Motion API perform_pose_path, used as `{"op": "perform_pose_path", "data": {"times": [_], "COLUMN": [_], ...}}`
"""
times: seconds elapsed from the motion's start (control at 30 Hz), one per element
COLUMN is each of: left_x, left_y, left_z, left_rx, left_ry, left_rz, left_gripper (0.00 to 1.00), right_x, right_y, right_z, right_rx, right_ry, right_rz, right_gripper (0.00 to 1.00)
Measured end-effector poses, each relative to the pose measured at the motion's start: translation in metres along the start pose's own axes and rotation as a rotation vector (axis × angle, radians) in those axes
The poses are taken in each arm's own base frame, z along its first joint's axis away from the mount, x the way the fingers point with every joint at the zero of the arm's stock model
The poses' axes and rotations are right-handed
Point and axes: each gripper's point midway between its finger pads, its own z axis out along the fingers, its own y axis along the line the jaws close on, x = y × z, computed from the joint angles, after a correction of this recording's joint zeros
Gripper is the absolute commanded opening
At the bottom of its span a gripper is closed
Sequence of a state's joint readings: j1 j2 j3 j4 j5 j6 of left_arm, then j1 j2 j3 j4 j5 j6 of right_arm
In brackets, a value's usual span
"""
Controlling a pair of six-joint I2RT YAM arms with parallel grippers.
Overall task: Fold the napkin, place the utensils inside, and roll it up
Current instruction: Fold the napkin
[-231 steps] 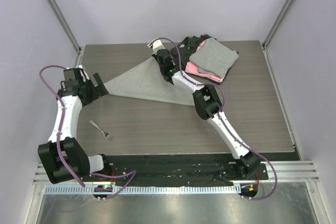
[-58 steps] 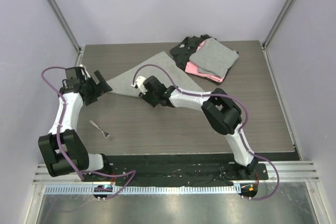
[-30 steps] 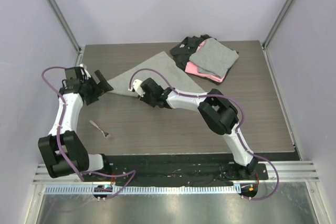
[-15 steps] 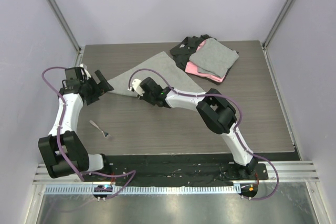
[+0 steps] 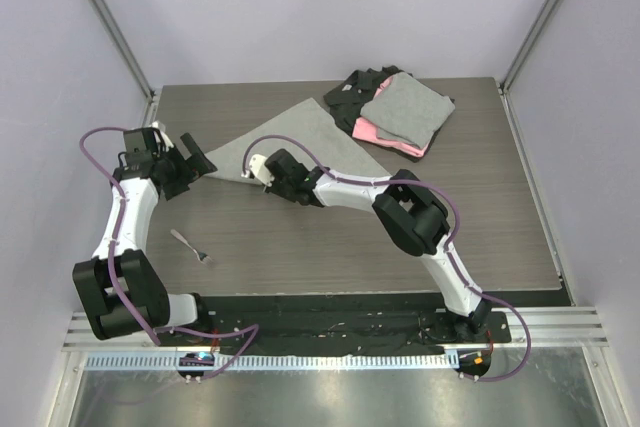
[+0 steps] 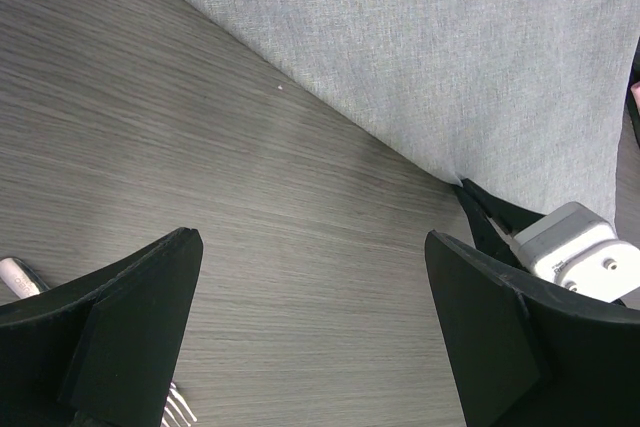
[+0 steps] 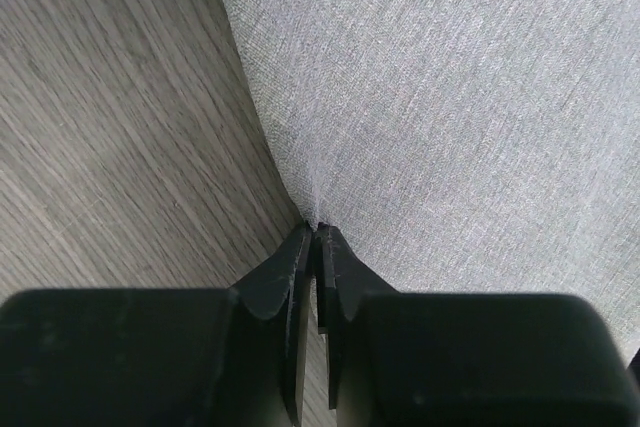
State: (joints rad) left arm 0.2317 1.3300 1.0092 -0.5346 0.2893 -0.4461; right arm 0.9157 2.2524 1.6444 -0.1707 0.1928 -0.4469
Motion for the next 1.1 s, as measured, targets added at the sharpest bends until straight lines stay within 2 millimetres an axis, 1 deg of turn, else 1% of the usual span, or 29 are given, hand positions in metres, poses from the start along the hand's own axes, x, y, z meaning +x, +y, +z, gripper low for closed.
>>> {"op": "perform_pose_path", "data": {"times": [0.03,0.27,0.47,0.6,0.8,0.93,1.0,1.1], "left_x": [0.0,0.0,0.0,0.0,-0.001,-0.002,-0.003,-0.004], "left_y": [0.0,0.0,0.0,0.0,-0.002,-0.003,-0.003,-0.004], "left_z": [0.0,0.0,0.0,0.0,-0.003,-0.004,-0.005,-0.007], "left_rx": [0.0,0.0,0.002,0.002,0.006,0.008,0.009,0.01], "left_ry": [0.0,0.0,0.0,0.001,-0.009,-0.014,-0.017,-0.025], "left_rz": [0.0,0.0,0.0,0.0,0.003,0.005,0.006,0.008], "left_gripper": [1.0,1.0,1.0,1.0,1.0,1.0,1.0,1.0], "right_x": [0.0,-0.003,-0.008,-0.011,-0.018,-0.023,-0.027,-0.032], "right_y": [0.001,0.002,0.009,0.019,0.041,0.061,0.074,0.09], "right_z": [0.0,0.001,0.001,-0.002,-0.008,-0.015,-0.018,-0.023], "right_rx": [-0.002,-0.004,-0.011,-0.026,-0.059,-0.089,-0.109,-0.142], "right_ry": [0.0,-0.003,-0.009,-0.007,0.0,0.007,0.005,-0.002], "right_rz": [-0.004,-0.04,-0.065,-0.079,-0.079,-0.074,-0.063,-0.031], "right_gripper": [0.09,0.01,0.01,0.01,0.01,0.01,0.01,0.13]}}
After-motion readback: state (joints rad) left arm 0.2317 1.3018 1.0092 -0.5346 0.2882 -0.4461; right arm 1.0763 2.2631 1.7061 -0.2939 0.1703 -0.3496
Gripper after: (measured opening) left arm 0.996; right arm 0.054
